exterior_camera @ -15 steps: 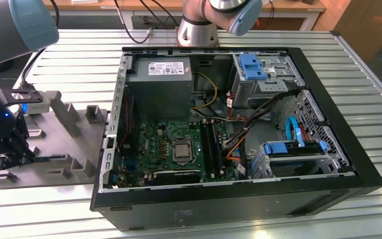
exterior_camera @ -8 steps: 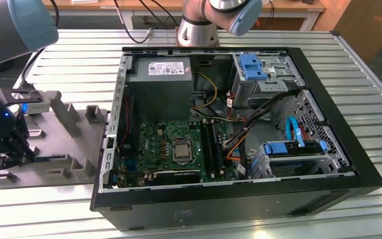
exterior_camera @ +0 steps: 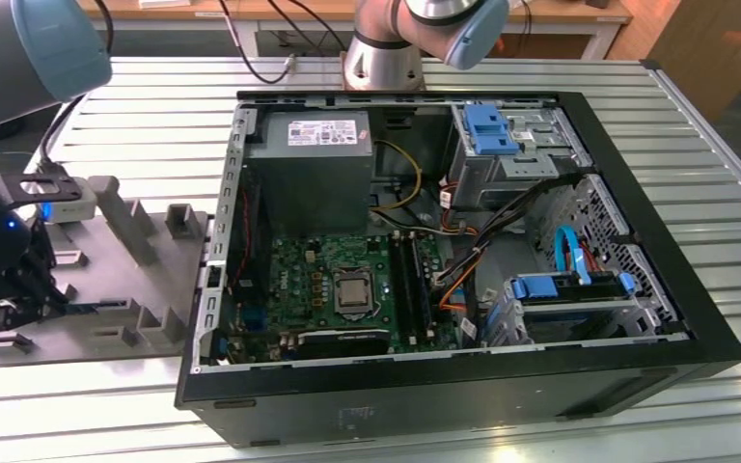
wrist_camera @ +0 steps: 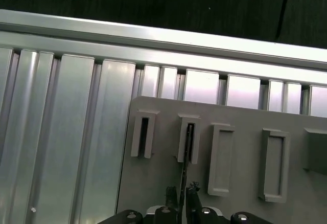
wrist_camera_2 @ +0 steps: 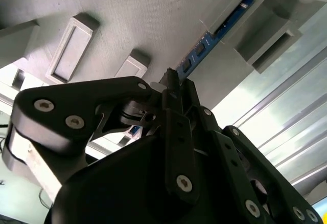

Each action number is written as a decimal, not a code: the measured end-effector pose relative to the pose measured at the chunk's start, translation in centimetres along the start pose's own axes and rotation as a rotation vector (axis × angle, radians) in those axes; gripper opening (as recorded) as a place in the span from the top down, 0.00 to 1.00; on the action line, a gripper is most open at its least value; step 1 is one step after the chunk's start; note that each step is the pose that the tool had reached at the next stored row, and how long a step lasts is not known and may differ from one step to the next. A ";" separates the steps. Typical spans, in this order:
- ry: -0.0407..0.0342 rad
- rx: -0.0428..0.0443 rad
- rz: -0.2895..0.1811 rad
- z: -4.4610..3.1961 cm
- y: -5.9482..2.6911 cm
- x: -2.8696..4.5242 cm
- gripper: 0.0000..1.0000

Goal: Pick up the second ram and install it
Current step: 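Pick up the second ram and move it above second insertion slot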

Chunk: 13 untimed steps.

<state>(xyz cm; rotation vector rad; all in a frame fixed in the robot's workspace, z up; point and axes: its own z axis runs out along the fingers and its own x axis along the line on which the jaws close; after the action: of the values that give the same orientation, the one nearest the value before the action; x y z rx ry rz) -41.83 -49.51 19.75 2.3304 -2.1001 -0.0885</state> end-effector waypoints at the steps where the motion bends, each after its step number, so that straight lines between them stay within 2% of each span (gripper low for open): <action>1: -0.0052 0.0006 0.000 -0.01 0.01 0.01 0.78; 13: -0.0061 0.0007 0.000 0.01 0.03 0.25 0.78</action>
<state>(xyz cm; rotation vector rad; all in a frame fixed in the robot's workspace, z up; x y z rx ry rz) -41.83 -49.76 19.73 2.3338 -2.1031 -0.0950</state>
